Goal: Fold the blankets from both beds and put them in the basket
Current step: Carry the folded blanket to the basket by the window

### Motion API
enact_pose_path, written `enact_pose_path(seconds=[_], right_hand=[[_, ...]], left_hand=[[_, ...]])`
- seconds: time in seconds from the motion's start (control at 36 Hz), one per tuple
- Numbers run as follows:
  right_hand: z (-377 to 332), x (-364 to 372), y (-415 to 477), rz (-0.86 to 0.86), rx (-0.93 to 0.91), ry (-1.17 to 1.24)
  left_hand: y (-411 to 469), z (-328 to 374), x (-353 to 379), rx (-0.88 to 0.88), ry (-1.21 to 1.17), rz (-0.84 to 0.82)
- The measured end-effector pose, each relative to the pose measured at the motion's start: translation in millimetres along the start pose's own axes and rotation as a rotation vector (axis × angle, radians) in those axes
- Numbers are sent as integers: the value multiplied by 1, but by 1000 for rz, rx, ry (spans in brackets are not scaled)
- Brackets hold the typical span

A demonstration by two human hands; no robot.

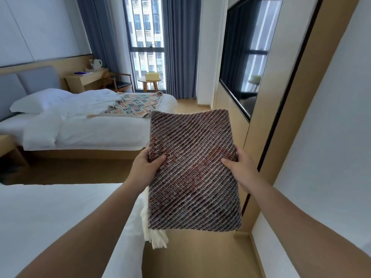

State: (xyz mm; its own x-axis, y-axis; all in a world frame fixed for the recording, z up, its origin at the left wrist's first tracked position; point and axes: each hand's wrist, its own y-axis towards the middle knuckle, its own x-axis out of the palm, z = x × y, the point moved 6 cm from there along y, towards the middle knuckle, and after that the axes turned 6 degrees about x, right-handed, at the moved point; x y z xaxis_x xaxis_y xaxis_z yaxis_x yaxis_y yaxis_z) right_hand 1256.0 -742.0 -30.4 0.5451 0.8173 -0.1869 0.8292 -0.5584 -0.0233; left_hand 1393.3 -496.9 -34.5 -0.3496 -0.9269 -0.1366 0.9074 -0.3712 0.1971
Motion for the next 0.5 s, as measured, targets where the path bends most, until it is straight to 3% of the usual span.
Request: enact_pose_path(seconds=[0.5], right_hand=[[-21,83,204,136,2,-100]], left_hand=[[227,-63,-22,-28,-48,-29]])
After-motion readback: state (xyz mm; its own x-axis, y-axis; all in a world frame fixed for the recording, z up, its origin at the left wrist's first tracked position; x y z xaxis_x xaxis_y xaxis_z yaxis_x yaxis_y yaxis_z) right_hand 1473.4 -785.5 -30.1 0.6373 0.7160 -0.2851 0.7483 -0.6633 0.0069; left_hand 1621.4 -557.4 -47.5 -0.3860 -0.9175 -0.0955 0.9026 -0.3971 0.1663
